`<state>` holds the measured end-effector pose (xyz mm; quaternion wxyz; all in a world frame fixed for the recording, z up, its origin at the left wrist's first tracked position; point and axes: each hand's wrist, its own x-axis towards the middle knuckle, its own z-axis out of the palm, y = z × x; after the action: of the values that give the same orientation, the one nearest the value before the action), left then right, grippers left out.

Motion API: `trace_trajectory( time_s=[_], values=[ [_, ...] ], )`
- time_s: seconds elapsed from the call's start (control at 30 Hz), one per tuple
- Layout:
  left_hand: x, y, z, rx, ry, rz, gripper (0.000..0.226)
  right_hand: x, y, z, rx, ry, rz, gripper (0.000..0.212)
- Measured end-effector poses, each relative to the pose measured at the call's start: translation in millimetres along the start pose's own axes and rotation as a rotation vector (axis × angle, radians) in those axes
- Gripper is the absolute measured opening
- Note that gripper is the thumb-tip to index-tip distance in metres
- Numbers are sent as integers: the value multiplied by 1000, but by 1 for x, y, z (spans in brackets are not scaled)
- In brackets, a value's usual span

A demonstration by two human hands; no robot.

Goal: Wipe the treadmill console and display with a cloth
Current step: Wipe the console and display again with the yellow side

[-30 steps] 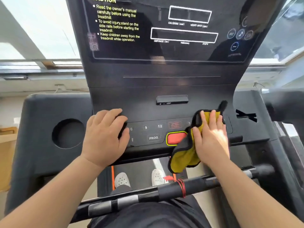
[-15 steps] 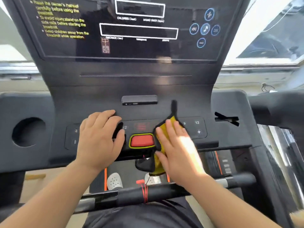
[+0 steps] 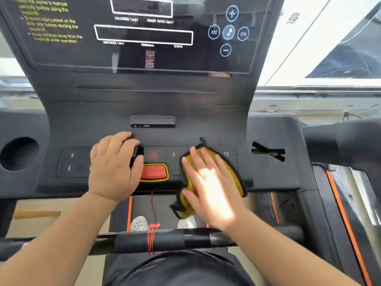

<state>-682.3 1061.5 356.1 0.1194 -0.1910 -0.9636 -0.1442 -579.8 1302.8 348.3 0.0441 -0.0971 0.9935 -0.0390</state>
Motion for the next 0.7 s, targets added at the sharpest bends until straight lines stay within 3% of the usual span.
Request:
trace_trajectory(
  time_s=[0.07,0.17,0.33,0.43,0.6,0.7],
  values=[
    [-1,1,1,4,16,6,43,-24,12,6,-11,-6,-10,76],
    [0,1,1,11,34,10,42,-40,44,5,-22,-24,146,87],
    [0,2,1,11,31,9,43,14,63,-19,9,-79,398,105],
    [-1,2,1,5,43,15,42,37,41,-21,-45,-74,285,101],
    [-1,2,1,-6,48,21,42,5,7,-4,-9,-26,-81,66],
    [-1,2,1,-14,44,21,43,-29,33,6,-37,-5,-75,64]
  ],
)
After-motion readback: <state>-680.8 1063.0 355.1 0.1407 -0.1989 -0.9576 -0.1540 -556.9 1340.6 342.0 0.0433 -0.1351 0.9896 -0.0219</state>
